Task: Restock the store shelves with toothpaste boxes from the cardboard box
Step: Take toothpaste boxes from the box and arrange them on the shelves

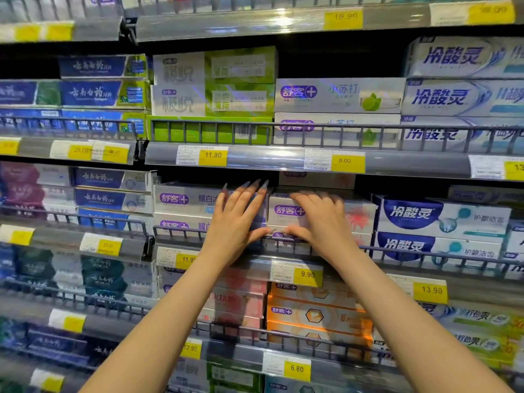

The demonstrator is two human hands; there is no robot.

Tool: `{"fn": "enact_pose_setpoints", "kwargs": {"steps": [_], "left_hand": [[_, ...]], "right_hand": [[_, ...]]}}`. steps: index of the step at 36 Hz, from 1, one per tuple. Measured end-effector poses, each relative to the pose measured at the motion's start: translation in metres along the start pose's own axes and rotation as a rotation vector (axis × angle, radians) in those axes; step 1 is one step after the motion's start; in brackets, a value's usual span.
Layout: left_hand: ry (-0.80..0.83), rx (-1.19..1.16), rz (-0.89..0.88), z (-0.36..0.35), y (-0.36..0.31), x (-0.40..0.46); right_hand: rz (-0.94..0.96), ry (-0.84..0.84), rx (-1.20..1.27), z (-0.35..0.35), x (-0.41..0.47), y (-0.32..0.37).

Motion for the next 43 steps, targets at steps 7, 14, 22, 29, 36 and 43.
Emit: {"fn": "enact_pose_setpoints", "kwargs": {"steps": [7, 14, 22, 29, 36, 43], "left_hand": [[-0.027, -0.029, -0.019, 0.011, 0.026, -0.006], [0.049, 0.007, 0.127, 0.007, 0.103, -0.014], [-0.043, -0.005, 0.065, 0.016, 0.106, -0.014], [-0.059, -0.04, 0.05, 0.016, 0.107, -0.013], [0.03, -0.118, 0.039, 0.01, 0.109, -0.011], [0.003, -0.147, 0.037, 0.013, 0.107, -0.012]], "right_hand": [[0.043, -0.047, -0.003, 0.001, -0.004, 0.01], [0.077, -0.052, -0.111, -0.008, 0.027, 0.05], [-0.009, 0.079, -0.088, -0.026, 0.038, 0.057], [-0.047, 0.064, -0.05, -0.026, 0.038, 0.057], [-0.067, 0.083, -0.083, -0.026, 0.038, 0.056], [-0.078, 0.08, -0.088, -0.024, 0.035, 0.057]]}}
Point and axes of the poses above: each hand's wrist, its own x-axis towards the middle knuckle, its own z-axis out of the back of the hand, y = z × x, the point moved 9 cm from there along x, towards the middle knuckle, and after that the axes turned 1 degree about z, right-handed, at the moved point
